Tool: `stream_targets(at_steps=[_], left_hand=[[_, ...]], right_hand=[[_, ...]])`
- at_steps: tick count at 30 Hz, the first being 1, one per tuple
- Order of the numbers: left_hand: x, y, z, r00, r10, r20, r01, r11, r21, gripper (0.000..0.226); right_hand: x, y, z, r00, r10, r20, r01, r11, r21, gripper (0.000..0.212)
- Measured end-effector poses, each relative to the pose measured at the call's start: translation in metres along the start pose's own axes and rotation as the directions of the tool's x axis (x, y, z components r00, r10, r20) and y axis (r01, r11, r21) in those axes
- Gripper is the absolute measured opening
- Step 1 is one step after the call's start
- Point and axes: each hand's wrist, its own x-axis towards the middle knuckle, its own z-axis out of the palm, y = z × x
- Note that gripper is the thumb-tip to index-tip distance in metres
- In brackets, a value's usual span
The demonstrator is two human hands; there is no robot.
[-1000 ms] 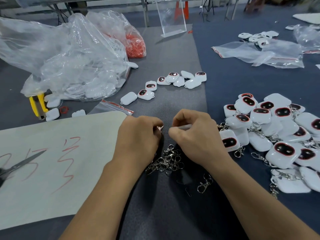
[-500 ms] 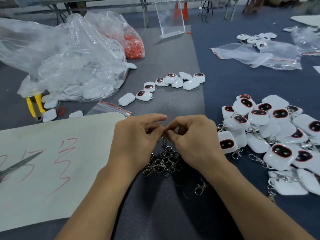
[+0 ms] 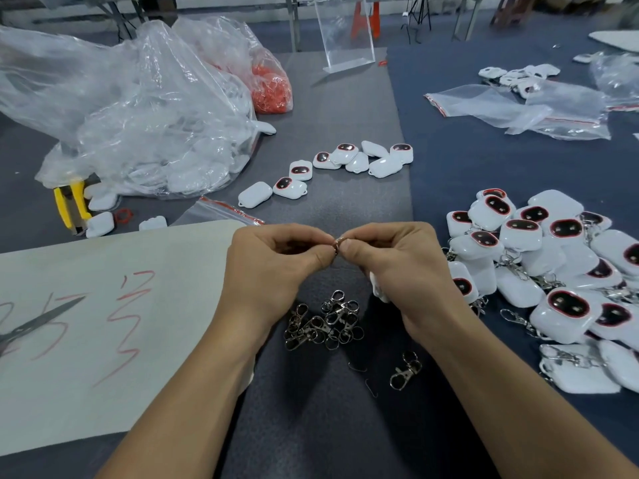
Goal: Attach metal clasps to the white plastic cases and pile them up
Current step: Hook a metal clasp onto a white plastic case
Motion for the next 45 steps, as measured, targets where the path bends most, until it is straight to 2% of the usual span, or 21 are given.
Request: stream_targets(at_steps=[6,10,16,20,24,28,37,45], left_hand=[[0.000,0.000,0.000,1.000,-0.002,0.027,0.001,0.999,0.038,0.013],[-0.001,0.000,0.002,1.000,0.009,0.014,-0.010,0.995,0.097,0.010],[-0.001,0.003,-0.005,0.997,-0.006,0.080,-0.004,0.991,0.132,0.013],[-0.002,0.007,-0.008,0.995,-0.004,0.099,-0.015,0.983,0.185,0.017],[-0.005,0.010,-0.008,0.992,0.071,0.108,-0.103,0.939,0.328,0.018],[-0.008,0.013,-0.007,0.981,0.139,0.134,-0.181,0.901,0.394,0.021],[-0.008,0.015,-0.008,0.981,0.134,0.138,-0.178,0.905,0.387,0.022],[-0.009,0.010,-0.005,0.984,0.088,0.153,-0.134,0.936,0.325,0.009]], right_hand=[[0.002,0.002,0.000,0.991,-0.130,-0.033,0.117,0.955,-0.271,0.016],[0.000,0.003,0.002,0.979,-0.202,-0.033,0.176,0.913,-0.369,0.016],[-0.002,-0.001,0.003,0.977,-0.209,-0.041,0.181,0.916,-0.357,0.028],[-0.002,-0.005,0.001,0.977,-0.211,0.017,0.201,0.900,-0.386,0.030],[-0.001,-0.006,-0.003,0.974,-0.214,0.070,0.222,0.861,-0.458,0.025],[-0.002,-0.007,-0.004,0.974,-0.208,0.094,0.227,0.838,-0.496,0.024],[-0.002,-0.007,-0.003,0.976,-0.208,0.071,0.215,0.837,-0.504,0.024],[-0.003,-0.003,0.000,0.968,-0.238,0.080,0.247,0.846,-0.473,0.029]])
